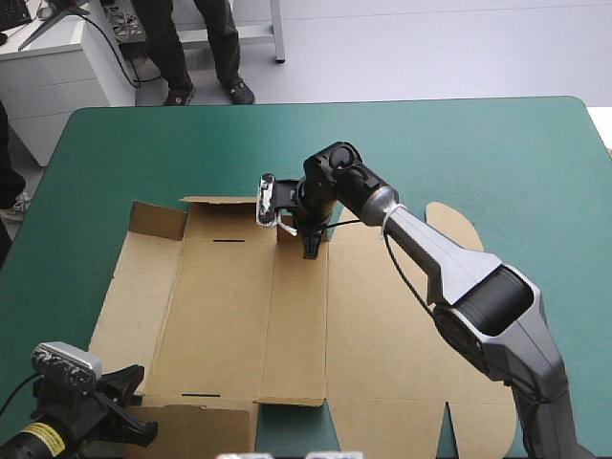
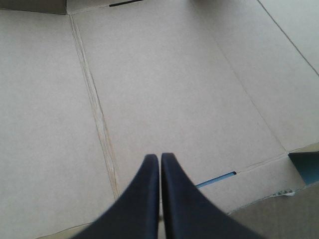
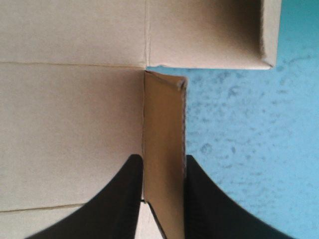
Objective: Fold the box
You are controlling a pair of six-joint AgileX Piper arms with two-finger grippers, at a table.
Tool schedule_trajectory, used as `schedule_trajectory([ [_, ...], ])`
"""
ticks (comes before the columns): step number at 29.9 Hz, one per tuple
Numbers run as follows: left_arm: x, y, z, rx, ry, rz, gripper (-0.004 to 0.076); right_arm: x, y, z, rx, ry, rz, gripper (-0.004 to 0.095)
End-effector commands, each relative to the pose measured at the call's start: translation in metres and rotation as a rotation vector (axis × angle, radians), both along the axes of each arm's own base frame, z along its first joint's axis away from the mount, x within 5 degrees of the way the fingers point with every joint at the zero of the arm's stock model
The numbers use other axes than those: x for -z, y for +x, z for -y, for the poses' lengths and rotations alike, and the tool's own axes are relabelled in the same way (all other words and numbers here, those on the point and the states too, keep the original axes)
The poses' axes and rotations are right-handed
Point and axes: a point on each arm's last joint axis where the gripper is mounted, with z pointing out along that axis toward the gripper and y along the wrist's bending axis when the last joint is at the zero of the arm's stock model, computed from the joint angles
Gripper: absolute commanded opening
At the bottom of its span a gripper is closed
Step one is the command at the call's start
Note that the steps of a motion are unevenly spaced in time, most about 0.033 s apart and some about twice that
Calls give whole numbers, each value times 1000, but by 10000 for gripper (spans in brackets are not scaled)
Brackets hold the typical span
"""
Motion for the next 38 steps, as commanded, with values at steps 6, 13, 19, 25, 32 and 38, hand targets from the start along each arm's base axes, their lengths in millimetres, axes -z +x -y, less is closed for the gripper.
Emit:
schedule_trajectory([
  [6,-13,3,2,2,-42,66,-8,-127,-11,94,293,180,215,265],
  [13,-13,3,2,2,-42,66,-8,-184,-37,215,707,299,284,103],
  [19,-13,3,2,2,-42,66,-8,-170,-89,297,1033,329,130,2],
  [25,-13,3,2,2,-42,66,-8,-157,-157,321,1251,527,37,0],
  [32,-13,3,2,2,-42,66,-8,-117,-227,306,1291,531,9,0],
  [38,-12,3,2,-6,-50,48,-8,-77,-257,298,1305,543,20,0],
])
